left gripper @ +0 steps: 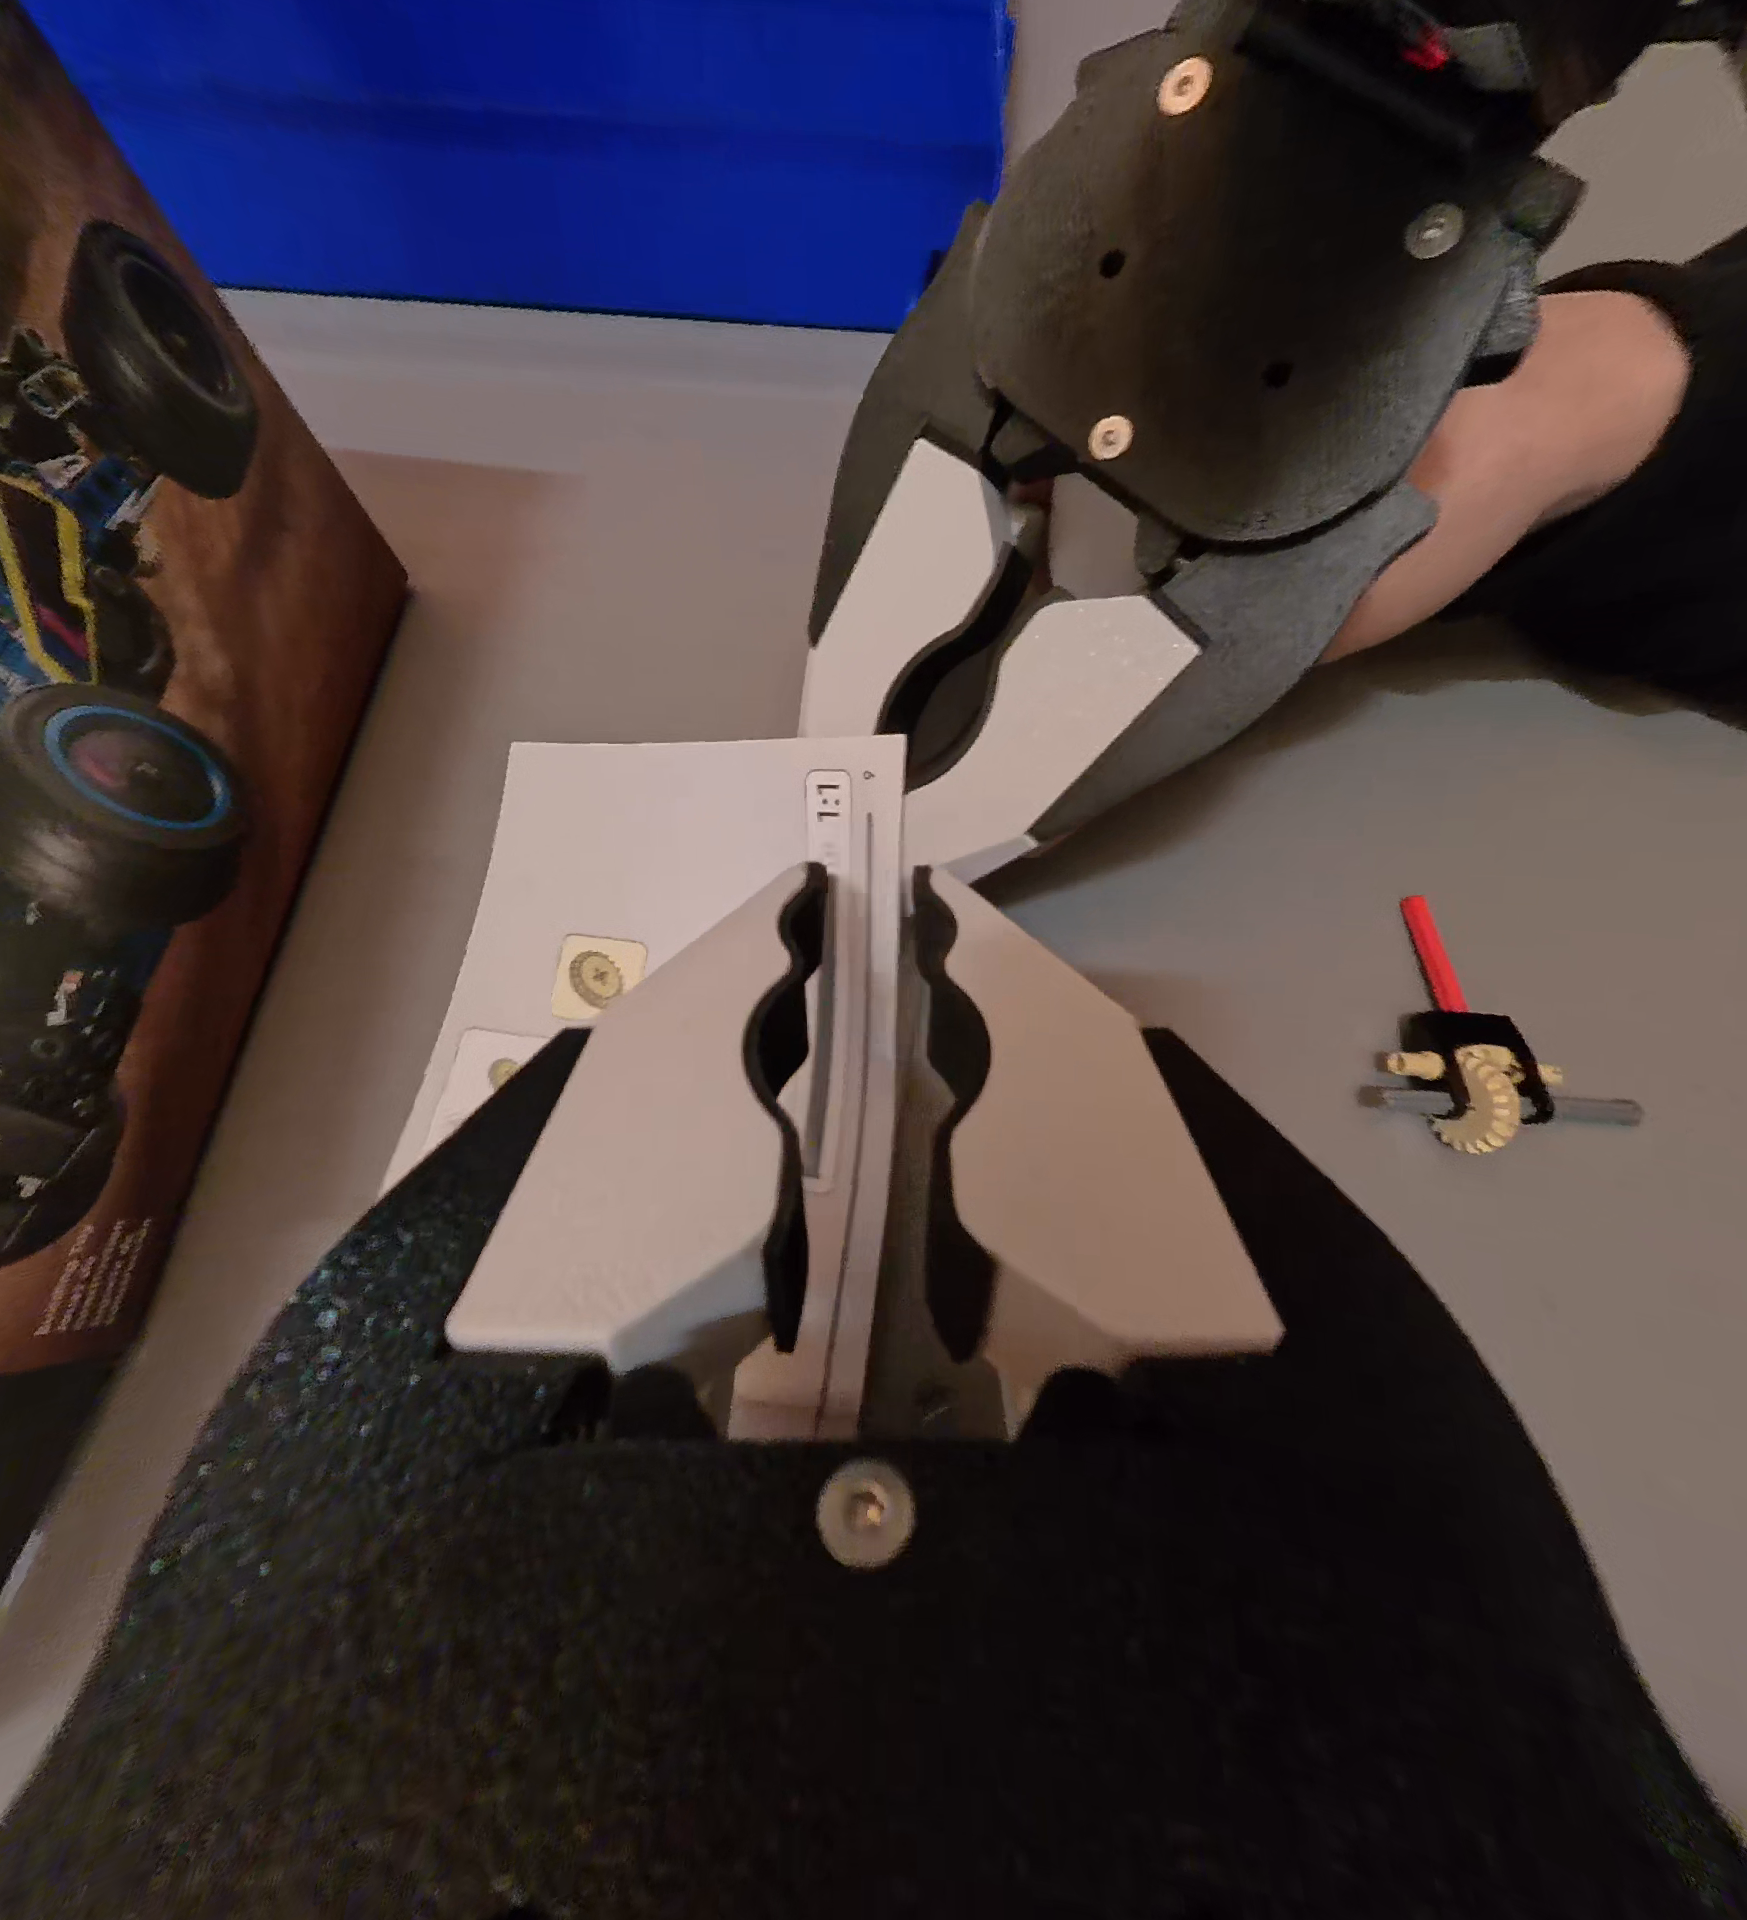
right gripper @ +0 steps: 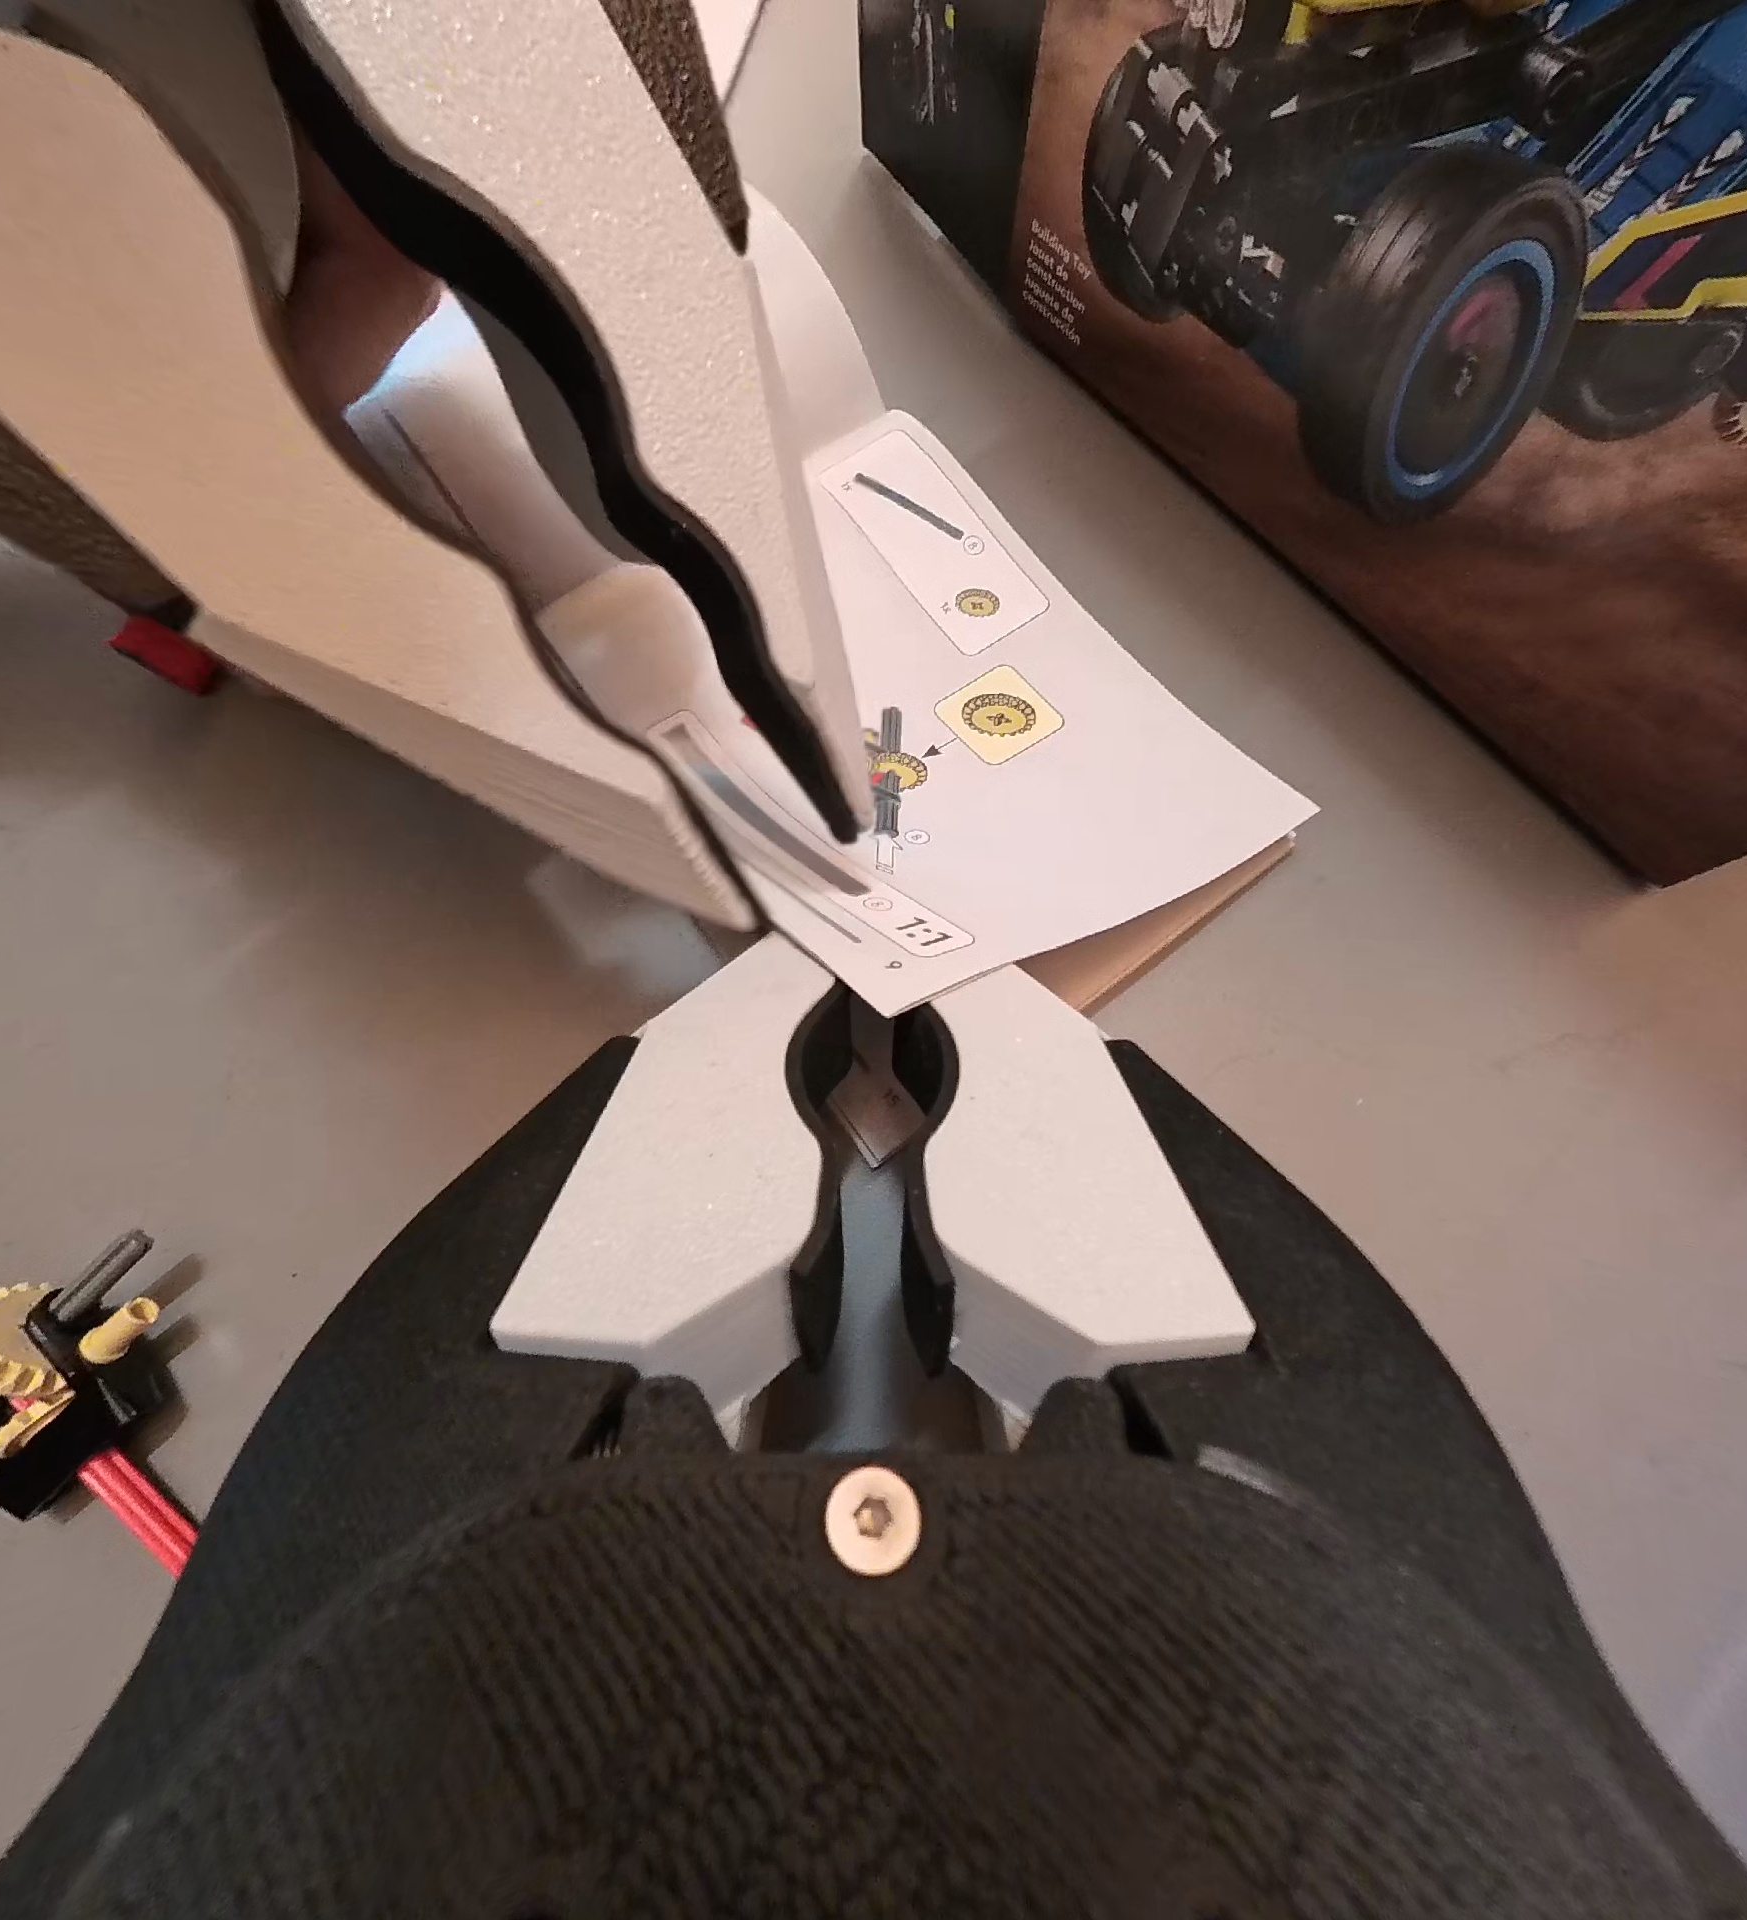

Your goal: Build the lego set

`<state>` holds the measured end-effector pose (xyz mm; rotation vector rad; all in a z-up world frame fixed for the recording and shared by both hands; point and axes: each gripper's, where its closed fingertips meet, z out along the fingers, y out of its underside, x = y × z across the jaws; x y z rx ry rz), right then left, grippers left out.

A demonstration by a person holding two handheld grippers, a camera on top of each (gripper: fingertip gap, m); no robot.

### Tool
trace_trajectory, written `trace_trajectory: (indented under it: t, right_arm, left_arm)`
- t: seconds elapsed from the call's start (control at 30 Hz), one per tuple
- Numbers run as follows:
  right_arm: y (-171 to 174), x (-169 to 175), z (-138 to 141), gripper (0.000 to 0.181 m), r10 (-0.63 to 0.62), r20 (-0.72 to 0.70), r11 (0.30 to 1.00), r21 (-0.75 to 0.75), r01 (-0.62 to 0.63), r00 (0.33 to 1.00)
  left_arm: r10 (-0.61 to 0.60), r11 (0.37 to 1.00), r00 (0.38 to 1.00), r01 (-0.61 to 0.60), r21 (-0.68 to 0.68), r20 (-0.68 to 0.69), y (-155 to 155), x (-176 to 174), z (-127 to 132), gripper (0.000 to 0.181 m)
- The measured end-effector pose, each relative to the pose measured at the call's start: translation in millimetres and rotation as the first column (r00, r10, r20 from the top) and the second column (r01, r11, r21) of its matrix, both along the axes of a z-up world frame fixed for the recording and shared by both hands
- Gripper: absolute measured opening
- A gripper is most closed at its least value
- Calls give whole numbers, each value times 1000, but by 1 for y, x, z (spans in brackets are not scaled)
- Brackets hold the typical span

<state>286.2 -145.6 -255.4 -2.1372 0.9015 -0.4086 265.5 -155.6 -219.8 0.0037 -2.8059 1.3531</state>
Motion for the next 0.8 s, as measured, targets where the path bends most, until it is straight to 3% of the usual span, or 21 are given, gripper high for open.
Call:
trace_trajectory:
  t: [0.8]
  right_arm:
    - [0, 0, 0, 0, 0, -1, 1000, 1, 0, 1000]
  left_arm:
    - [11, 1000, 1000, -11, 10, -19, 7, 6, -3, 12]
